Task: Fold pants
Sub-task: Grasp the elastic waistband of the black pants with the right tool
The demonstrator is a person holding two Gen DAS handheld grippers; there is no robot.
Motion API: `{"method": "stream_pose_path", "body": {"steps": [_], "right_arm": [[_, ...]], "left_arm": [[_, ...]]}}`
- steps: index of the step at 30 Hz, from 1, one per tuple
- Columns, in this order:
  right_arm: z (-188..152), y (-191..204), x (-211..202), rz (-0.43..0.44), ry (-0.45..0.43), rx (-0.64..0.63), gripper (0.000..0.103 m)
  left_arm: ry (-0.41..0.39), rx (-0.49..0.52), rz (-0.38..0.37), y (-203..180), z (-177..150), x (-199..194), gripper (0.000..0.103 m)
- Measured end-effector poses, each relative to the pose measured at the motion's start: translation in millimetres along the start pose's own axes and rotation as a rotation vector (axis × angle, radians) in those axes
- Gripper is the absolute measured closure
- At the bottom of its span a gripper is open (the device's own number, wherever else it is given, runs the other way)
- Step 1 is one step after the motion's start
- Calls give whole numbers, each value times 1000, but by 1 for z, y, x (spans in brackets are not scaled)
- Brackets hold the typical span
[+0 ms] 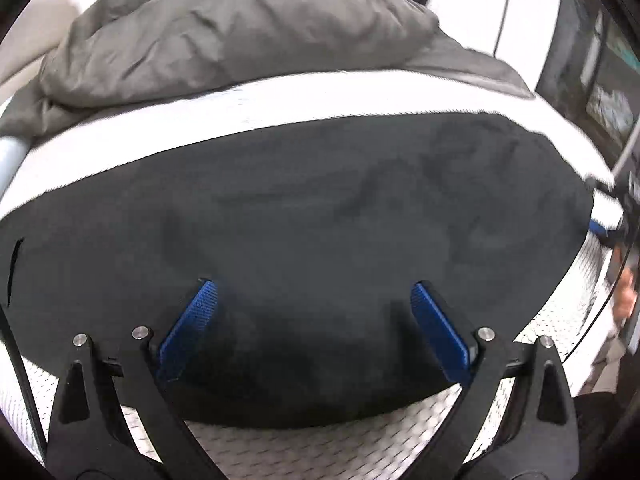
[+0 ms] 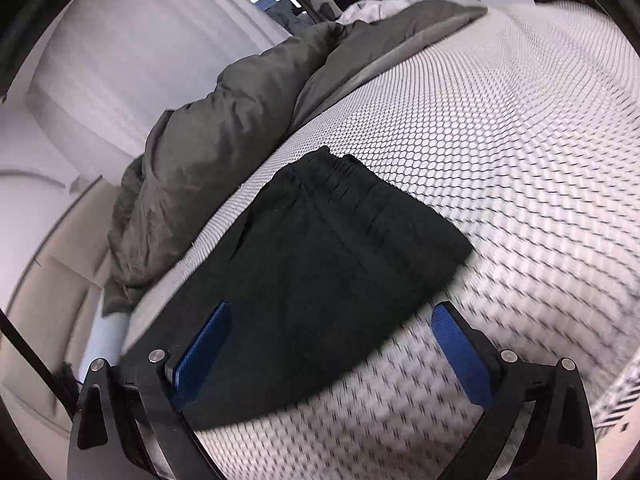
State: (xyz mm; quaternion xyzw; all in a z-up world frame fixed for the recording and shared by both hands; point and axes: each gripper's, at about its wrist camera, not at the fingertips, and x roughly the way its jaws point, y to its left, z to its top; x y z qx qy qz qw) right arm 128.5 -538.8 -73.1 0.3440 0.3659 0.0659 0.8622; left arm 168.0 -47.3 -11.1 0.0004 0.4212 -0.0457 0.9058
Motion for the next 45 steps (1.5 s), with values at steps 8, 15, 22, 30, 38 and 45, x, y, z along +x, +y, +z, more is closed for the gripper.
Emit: {"method": "stream_pose_path", "body": {"steps": [8, 15, 22, 30, 38, 45], "right_arm": [[19, -10, 27, 73, -7, 94, 69], [20, 22, 10, 75, -78, -16, 81], [10, 87, -3, 62, -127, -194, 84], [-20, 203, 7, 105, -95, -467, 85], [-96, 265, 72, 185, 89, -690, 85], [-150, 271, 123, 82, 239, -812, 85]], "left_arm": [[14, 102, 72, -47, -11, 30, 6], [32, 69, 39, -45, -15, 30, 5], [31, 51, 32, -39, -12, 25, 5], [-8, -61, 48, 19, -12, 3, 5], [-6, -250, 117, 110, -43, -8, 5], [-25, -304, 93, 124, -44, -15, 5]]}}
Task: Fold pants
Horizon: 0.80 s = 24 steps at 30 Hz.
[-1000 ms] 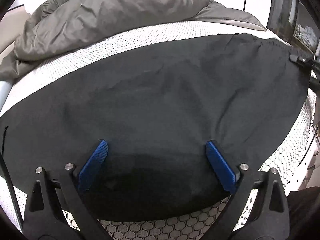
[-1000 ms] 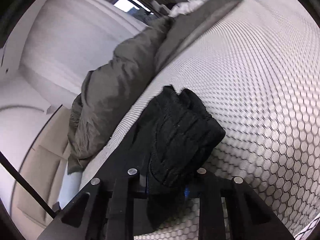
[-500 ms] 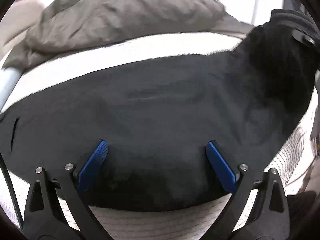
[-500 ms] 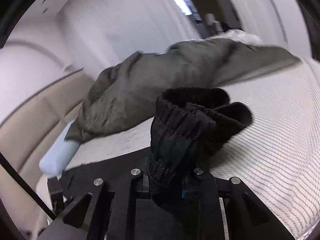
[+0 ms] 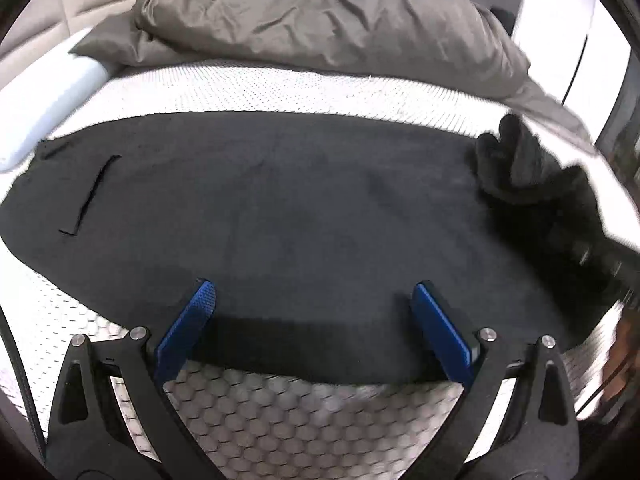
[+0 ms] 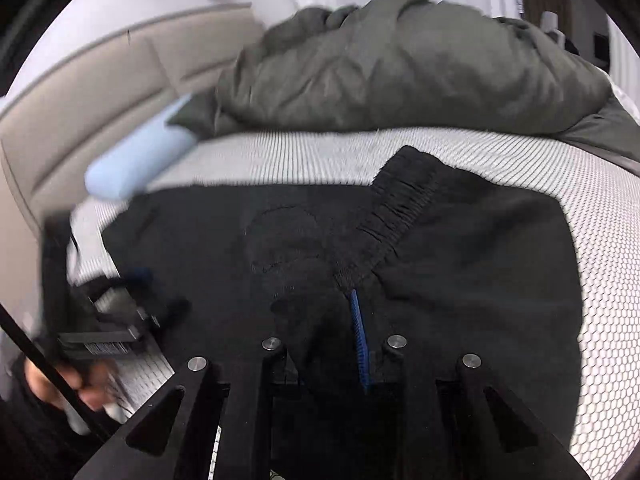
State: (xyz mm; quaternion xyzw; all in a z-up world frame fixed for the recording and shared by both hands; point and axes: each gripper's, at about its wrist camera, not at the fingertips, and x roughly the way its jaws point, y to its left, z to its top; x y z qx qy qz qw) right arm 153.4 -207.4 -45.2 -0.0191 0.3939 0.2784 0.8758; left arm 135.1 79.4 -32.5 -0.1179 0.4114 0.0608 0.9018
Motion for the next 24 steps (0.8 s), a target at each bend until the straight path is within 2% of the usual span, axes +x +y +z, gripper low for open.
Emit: {"method": "stream_pose_path", "body": {"steps": [2, 3, 4, 7, 10, 13, 17, 20, 24], "right_arm": [[2, -1, -3, 10, -5, -6, 85], [2, -1, -7, 18, -10, -7, 85], [4, -2, -9, 25, -14, -5, 85], [-1, -6, -12, 42, -14, -18, 85], [-11, -6, -9, 43, 1, -48, 85], [-22, -5, -11, 47, 5, -62, 85], [-31, -6, -14, 36, 0, -63, 85], [-33, -11, -19, 42, -10, -64, 85], [-33, -20, -25, 55, -10, -19, 85]], "left_arm": [[7, -38, -62, -3, 5, 0, 5], [15, -64, -111, -6, 7, 1, 5], [38, -109, -195, -8, 11, 4, 5], [84, -187, -345, -22, 18, 10, 5], [138, -208, -464, -47, 22, 20, 5], [203, -219, -509, -75, 22, 38, 5], [228, -232, -513, -93, 25, 48, 5], [240, -265, -538, -87, 26, 46, 6], [244, -281, -633, -78, 22, 39, 7]]}}
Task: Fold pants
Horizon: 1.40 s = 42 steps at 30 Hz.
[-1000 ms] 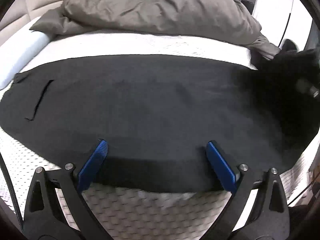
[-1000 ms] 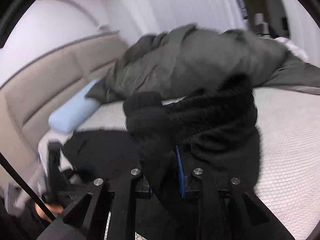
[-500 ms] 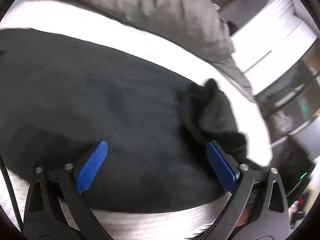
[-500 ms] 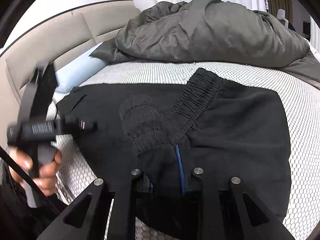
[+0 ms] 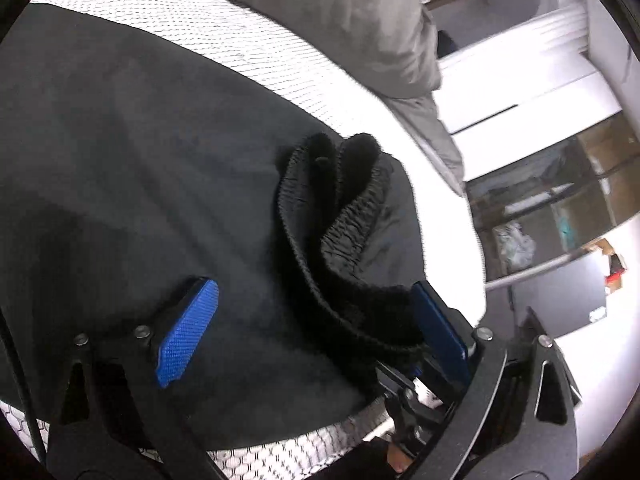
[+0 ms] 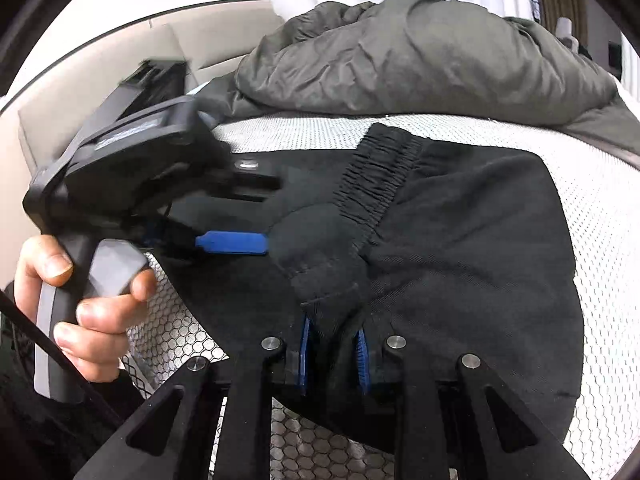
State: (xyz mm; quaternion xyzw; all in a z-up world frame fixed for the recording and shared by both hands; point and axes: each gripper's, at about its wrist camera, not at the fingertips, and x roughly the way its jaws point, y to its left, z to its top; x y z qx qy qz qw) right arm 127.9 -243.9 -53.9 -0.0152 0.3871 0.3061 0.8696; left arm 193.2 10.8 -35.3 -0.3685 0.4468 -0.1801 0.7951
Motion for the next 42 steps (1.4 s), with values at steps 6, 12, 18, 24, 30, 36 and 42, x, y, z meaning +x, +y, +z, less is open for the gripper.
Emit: {"method": "stream_pose_path", "body": {"steps": [6, 12, 18, 24, 30, 36, 42], "right_arm": [[-2, 11, 5, -33, 19, -38, 84], [-4, 11, 9, -35, 24, -66, 84], [-5, 19, 10, -61, 25, -104, 83], [-12, 27, 7, -72, 16, -143, 83], [-14, 24, 0, -34, 12, -110, 83], [-7, 8, -14, 6, -5, -41, 51], [-5, 1, -30, 13, -37, -46, 38]], "left_arm": [[33, -9, -30, -3, -3, 3, 7], [42, -104, -143, 0, 10, 6, 7], [98, 18, -28, -15, -3, 30, 7], [93, 26, -47, -26, -6, 52, 27], [19, 1, 41, -20, -5, 58, 79], [-135, 94, 49, -29, 1, 20, 89], [-262, 64, 23, -14, 21, -36, 90]]}}
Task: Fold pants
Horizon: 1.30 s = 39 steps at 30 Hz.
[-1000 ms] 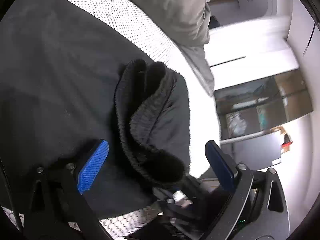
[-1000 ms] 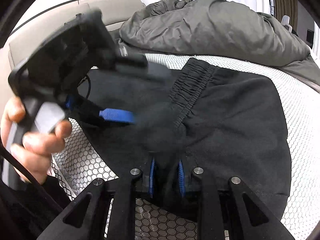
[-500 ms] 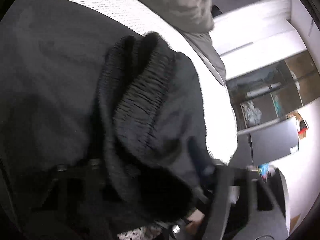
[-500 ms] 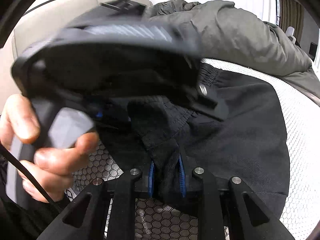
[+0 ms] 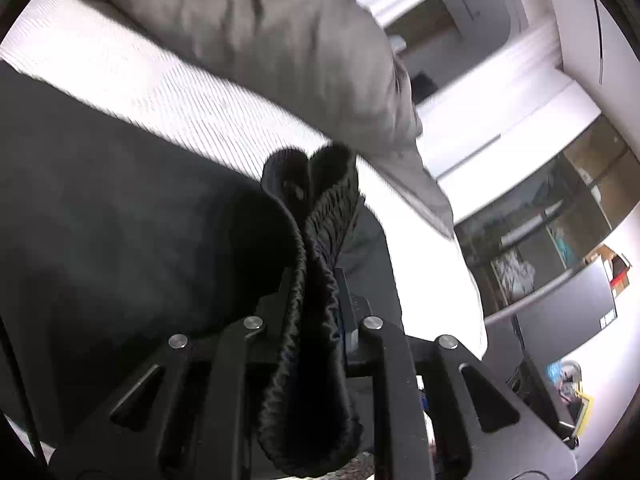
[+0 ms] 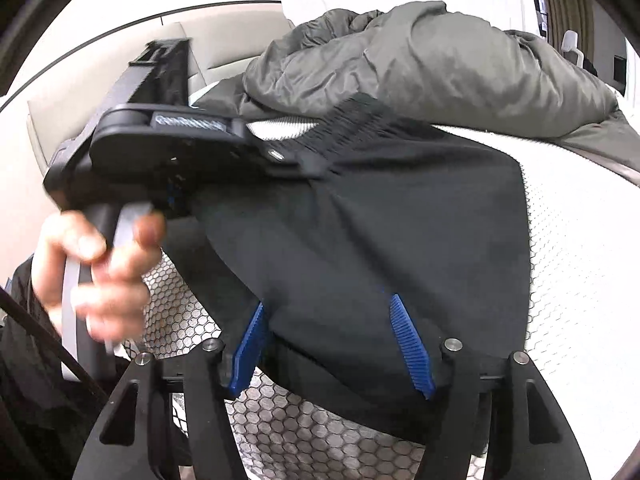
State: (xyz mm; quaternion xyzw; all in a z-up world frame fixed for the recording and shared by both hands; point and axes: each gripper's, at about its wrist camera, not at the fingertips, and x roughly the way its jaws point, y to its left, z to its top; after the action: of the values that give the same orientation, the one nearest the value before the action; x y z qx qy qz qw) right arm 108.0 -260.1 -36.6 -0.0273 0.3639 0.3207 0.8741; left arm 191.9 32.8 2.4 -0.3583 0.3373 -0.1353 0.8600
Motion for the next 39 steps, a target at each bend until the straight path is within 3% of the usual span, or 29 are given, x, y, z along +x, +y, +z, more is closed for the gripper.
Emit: {"method": "stream_pose_path", "body": {"steps": [5, 8, 11, 14, 18, 21, 23, 25, 27, 30, 33, 36, 38, 39], "right_arm": [[-2, -2, -1, -6, 1, 8, 36], [-1, 2, 12, -14, 36, -14, 36], [-2, 4, 26, -33, 84, -25, 36], [-2, 6, 34, -46, 104, -30, 34], [1, 8, 36, -52, 105, -39, 31], [-1, 6, 33, -39, 113, -32, 31], [1, 6, 24, -13, 103, -12, 31], [5, 3, 13, 21, 69, 12, 29], [7, -3, 3, 41, 34, 46, 23], [11, -17, -2, 38, 10, 100, 22], [9, -32, 3, -1, 29, 155, 22], [8, -44, 9, -26, 48, 200, 22], [7, -50, 9, -39, 52, 213, 22], [7, -51, 9, -42, 51, 218, 22]], "left_arm": [[-103, -20, 79, 40, 18, -50, 90], [-92, -54, 134, 67, 12, -65, 90], [-34, -50, 244, 94, 0, -63, 89], [7, -56, 276, 112, -7, -56, 84], [-9, -43, 288, 106, -5, -66, 83], [-77, -28, 294, 95, -1, -82, 83], [-122, -13, 302, 89, 7, -90, 76], [-146, -27, 295, 89, 20, -91, 54], [-126, -42, 266, 88, 34, -81, 52], [-37, -35, 217, 82, 53, -50, 52], [62, 35, 279, 74, 58, -14, 52], [114, 11, 323, 76, 61, 10, 52], [118, -42, 333, 80, 64, 16, 56], [100, -39, 317, 79, 66, 16, 70]]}}
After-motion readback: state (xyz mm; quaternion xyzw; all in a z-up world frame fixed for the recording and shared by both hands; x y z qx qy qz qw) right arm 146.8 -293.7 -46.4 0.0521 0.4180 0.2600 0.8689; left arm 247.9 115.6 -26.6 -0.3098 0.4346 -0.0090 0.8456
